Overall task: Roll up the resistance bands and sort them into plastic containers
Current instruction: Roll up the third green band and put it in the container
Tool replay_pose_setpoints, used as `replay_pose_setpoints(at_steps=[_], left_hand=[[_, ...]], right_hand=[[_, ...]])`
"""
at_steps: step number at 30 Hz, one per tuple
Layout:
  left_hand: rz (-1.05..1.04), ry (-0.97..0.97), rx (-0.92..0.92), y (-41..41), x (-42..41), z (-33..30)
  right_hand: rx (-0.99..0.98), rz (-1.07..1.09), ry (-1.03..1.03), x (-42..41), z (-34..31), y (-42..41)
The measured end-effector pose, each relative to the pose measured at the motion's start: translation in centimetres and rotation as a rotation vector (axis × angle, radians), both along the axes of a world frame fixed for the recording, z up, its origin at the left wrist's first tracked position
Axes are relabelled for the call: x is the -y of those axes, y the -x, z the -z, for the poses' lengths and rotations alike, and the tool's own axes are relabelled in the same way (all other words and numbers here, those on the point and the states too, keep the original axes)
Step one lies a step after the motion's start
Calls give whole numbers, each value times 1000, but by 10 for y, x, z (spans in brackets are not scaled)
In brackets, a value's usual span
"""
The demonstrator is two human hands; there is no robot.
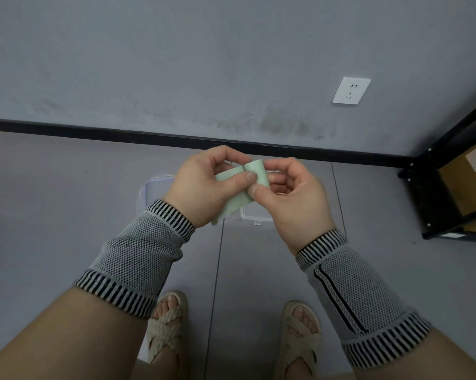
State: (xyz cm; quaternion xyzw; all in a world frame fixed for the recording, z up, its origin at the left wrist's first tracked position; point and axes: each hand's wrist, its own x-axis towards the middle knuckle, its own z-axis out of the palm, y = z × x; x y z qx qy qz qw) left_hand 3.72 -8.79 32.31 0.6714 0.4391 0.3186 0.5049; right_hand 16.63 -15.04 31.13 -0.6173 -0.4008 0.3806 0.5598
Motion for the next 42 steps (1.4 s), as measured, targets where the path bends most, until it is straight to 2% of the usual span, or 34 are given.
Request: replay_pose_setpoints(at_steps=[4, 8, 14, 19, 25, 28, 32, 36, 42], left_hand=[[-28, 51, 52, 6, -3, -4], [62, 117, 34, 15, -4, -8], [118, 144, -60, 14, -2, -6], [94, 120, -98, 14, 0, -7], [-66, 189, 86, 13, -6, -2], [-82, 220, 146, 12, -6, -1], [31, 124, -36, 10, -6, 1], [24, 43, -147, 6, -8, 3], [25, 4, -148, 7, -7, 0]], right_hand=[[161, -171, 7, 2, -2, -9], [278, -321, 10, 8, 0, -18], [460, -369, 5, 8, 0, -14], [461, -348, 11, 8, 3, -16], [389, -255, -4, 5, 4, -19], [350, -239, -28, 4, 4, -18], [377, -271, -9, 4, 7, -18], [420, -331, -4, 6, 5, -19], [419, -350, -41, 8, 2, -24]])
